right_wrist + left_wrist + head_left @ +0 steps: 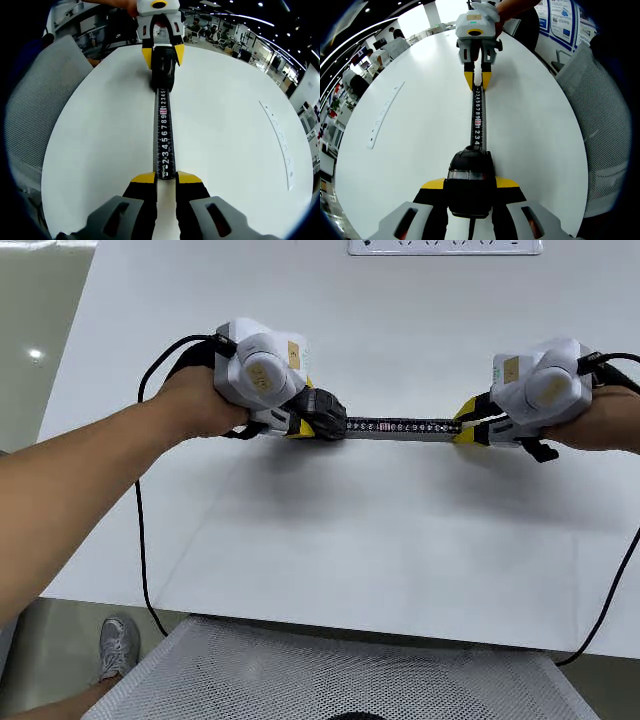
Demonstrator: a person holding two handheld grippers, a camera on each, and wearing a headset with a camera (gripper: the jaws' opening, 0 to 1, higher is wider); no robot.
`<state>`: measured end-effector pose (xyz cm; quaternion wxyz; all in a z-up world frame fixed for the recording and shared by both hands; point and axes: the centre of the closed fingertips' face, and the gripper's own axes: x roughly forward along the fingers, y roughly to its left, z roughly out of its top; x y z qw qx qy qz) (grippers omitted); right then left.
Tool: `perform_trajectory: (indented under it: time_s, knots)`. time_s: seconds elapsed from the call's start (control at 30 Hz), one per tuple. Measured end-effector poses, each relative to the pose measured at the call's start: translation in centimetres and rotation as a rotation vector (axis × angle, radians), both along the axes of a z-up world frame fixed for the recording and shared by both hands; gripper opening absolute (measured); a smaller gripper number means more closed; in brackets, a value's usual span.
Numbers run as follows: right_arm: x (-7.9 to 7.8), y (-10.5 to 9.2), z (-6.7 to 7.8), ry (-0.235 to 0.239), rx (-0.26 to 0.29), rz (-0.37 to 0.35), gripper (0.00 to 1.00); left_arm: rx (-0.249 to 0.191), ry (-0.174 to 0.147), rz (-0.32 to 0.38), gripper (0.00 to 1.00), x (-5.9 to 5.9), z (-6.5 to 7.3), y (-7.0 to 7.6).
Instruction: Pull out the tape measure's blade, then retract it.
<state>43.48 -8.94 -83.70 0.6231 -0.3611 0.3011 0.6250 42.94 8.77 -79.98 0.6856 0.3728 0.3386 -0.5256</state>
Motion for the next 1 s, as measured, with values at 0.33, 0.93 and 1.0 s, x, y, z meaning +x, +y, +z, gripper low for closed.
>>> perform_trajectory:
  time_s: [0.33, 0.93, 1.0]
  knots:
    - [0.2, -1.8, 0.0, 0.001, -0.017, -0.013, 0.08, 0.001, 0.000, -0.001, 0.30, -0.1, 0.2, 0.0]
    - [0.4, -4.2, -0.2, -0.002, -0.047, -0.022, 0.08, 0.005, 0.005, -0.003, 0.30, -0.2, 0.3, -0.1]
    - [0.4, -4.5, -0.2, -0.002, -0.050, -0.023, 0.08, 0.006, 0.005, -0.004, 0.30, -0.1, 0.3, -0.1]
